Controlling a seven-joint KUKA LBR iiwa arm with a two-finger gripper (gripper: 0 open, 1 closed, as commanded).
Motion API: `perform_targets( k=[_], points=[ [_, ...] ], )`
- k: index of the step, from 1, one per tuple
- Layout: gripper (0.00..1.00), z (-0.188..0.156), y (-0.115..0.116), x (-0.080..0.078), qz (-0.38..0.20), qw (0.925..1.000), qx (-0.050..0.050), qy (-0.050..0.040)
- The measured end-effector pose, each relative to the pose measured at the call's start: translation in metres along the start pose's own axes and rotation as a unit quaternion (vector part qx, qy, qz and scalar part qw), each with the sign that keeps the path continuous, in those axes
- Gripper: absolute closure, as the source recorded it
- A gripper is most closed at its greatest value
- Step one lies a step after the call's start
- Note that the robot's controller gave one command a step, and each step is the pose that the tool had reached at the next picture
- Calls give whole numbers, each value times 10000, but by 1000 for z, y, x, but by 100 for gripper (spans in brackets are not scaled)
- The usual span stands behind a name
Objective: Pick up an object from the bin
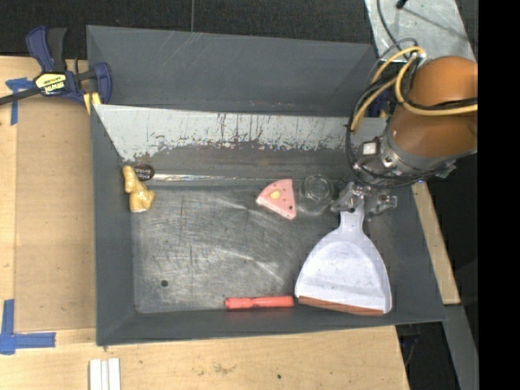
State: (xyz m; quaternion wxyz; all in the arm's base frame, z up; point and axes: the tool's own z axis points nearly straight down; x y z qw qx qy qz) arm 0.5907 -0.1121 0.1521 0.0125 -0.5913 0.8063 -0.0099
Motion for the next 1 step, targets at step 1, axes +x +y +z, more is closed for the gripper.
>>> perform_targets(
  k=[1],
  points=[
    [100, 37, 0, 8, -244, 9997, -31, -1]
  ],
)
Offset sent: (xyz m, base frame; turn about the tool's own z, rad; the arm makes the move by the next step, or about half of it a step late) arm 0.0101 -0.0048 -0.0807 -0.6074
